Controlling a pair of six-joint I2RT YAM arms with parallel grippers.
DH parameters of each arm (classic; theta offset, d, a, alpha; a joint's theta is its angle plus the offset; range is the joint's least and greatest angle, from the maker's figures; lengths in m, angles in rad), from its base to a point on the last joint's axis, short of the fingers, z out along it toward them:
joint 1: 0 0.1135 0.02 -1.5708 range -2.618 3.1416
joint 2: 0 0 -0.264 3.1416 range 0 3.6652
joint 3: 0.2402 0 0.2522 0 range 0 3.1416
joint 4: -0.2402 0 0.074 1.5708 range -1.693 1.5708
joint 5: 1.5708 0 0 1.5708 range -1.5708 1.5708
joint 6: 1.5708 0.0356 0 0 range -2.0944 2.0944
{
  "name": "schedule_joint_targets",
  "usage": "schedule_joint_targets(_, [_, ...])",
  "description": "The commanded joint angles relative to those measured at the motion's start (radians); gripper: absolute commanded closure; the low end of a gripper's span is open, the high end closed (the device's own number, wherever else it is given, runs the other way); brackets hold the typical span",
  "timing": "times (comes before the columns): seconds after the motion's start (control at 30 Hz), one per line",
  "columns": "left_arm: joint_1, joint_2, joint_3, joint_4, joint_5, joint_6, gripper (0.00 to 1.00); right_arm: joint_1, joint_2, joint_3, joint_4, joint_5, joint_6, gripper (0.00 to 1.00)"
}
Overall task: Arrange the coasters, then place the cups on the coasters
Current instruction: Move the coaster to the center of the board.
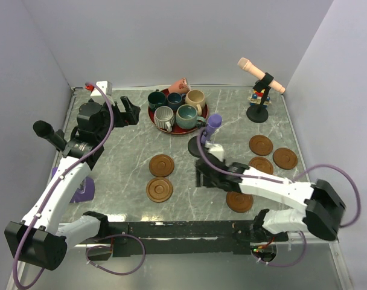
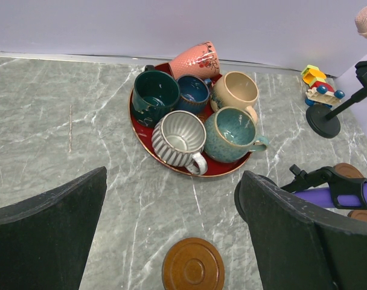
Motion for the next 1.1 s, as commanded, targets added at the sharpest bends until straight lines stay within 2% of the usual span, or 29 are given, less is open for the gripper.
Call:
schedule_joint_targets(0.0, [-0.003, -0.015, 0.005, 0.035, -0.006, -0.014, 0.03, -0.091, -0.164, -0.132, -0.185, -0.066, 0.09, 0.26])
schedule_joint_targets(0.17, [-0.003, -0.005, 0.0, 0.042, 0.019, -0.023, 0.03, -0.279, -0.307, -0.268, -0.185, -0.128, 0.066, 0.26])
schedule_joint_targets(0.33, [-0.006, 0.01, 0.005, 0.039, 0.031, -0.03, 0.03, -0.352, -0.329, -0.31, -0.169, -0.163, 0.066, 0.26])
schedule_joint_targets(0.5, [-0.012, 0.012, 0.0, 0.044, 0.033, -0.03, 0.03, -0.356, -0.274, -0.315, -0.174, -0.175, 0.092, 0.28])
schedule_joint_targets(0.83, [-0.018, 0.019, 0.001, 0.042, 0.03, -0.03, 0.03, -0.35, -0.217, -0.341, -0.07, -0.237, 0.094, 0.36])
schedule_joint_targets(1.07, [-0.02, 0.025, 0.003, 0.038, 0.028, -0.028, 0.03, -0.272, -0.185, -0.347, 0.025, -0.242, 0.133, 0.39])
